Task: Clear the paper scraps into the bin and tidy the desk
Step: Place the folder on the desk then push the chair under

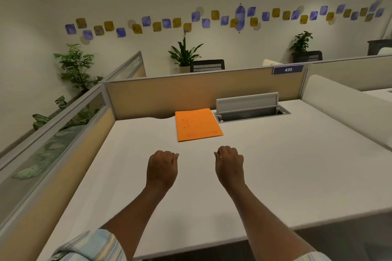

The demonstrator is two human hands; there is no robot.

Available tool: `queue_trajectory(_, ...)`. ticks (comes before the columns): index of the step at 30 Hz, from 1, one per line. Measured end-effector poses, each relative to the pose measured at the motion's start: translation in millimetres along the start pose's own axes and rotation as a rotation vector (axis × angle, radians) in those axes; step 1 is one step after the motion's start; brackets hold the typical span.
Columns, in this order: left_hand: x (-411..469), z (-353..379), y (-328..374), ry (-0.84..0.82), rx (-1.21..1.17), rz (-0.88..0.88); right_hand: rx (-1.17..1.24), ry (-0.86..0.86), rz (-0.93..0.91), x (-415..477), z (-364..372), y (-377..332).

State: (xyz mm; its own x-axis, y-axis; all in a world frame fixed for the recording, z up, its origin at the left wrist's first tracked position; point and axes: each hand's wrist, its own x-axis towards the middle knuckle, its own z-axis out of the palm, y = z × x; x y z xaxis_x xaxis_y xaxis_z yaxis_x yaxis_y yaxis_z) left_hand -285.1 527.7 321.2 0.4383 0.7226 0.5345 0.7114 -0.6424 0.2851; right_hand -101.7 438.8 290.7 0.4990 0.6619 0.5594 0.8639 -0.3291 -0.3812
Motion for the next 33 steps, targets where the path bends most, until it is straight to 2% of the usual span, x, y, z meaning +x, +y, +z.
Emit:
queue_trajectory(8, -71, -55, 26, 0.008, -0.015, 0.076, 0.025, 0.018, -0.002, -72, -65, -26)
queue_trajectory(14, -101, -67, 47, -0.002, -0.028, 0.097, -0.033, -0.002, -0.01, -107, -99, -22)
queue_trajectory(27, -162, -76, 80, -0.052, 0.06, 0.056, -0.021, 0.008, -0.019, -177, -140, 3)
queue_trajectory(33, -196, -85, 126, -0.054, 0.037, 0.025, 0.047, -0.059, -0.062, -216, -182, 34)
